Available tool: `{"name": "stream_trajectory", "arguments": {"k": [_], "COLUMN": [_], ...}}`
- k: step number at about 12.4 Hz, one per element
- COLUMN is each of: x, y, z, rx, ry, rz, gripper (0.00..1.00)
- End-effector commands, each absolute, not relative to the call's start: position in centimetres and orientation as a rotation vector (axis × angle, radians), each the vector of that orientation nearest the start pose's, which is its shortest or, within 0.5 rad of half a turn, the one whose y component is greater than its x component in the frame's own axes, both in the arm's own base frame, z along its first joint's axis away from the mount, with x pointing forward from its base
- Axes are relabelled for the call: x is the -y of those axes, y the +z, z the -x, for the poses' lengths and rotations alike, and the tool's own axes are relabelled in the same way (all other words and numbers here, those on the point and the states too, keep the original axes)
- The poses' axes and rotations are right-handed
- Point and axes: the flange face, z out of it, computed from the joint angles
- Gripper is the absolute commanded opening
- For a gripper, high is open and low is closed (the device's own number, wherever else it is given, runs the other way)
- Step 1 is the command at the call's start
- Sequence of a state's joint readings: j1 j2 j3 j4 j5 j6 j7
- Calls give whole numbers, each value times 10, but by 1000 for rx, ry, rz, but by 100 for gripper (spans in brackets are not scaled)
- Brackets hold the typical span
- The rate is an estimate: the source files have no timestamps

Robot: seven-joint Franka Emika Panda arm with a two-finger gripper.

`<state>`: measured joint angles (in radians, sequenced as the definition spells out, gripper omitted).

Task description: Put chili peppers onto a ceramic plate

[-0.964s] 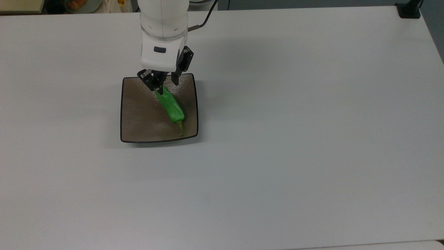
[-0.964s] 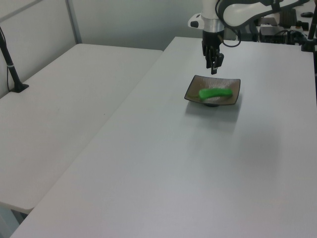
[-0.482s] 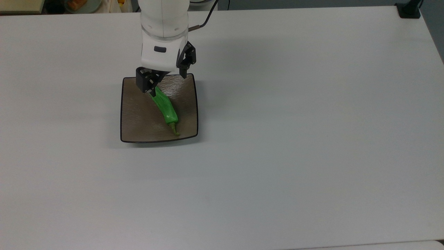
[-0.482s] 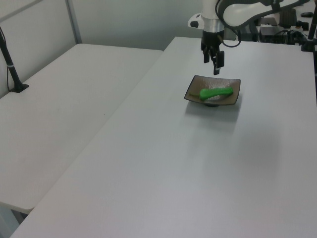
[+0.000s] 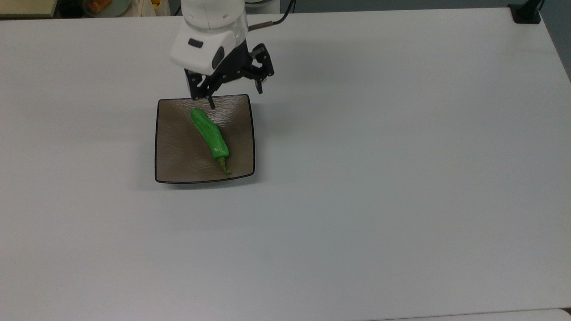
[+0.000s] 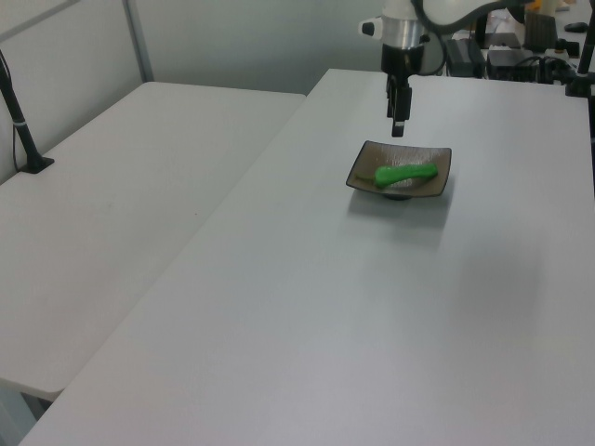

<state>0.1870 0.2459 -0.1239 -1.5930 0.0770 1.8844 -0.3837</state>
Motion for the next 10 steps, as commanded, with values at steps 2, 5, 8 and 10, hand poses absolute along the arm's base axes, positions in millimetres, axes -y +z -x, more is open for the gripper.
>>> {"name": "stream_trajectory", "arguments": {"k": [2,5,8,10], "x": [-61,-58,-55,-57], "y": [537,565,558,552], "z": [-599,-580,-563,-553], "rx": [338,277,260,294], "ry": [18,-1,19,41], "rz": [3038,3050,3096,3137], "gripper": [100,100,100,100]}}
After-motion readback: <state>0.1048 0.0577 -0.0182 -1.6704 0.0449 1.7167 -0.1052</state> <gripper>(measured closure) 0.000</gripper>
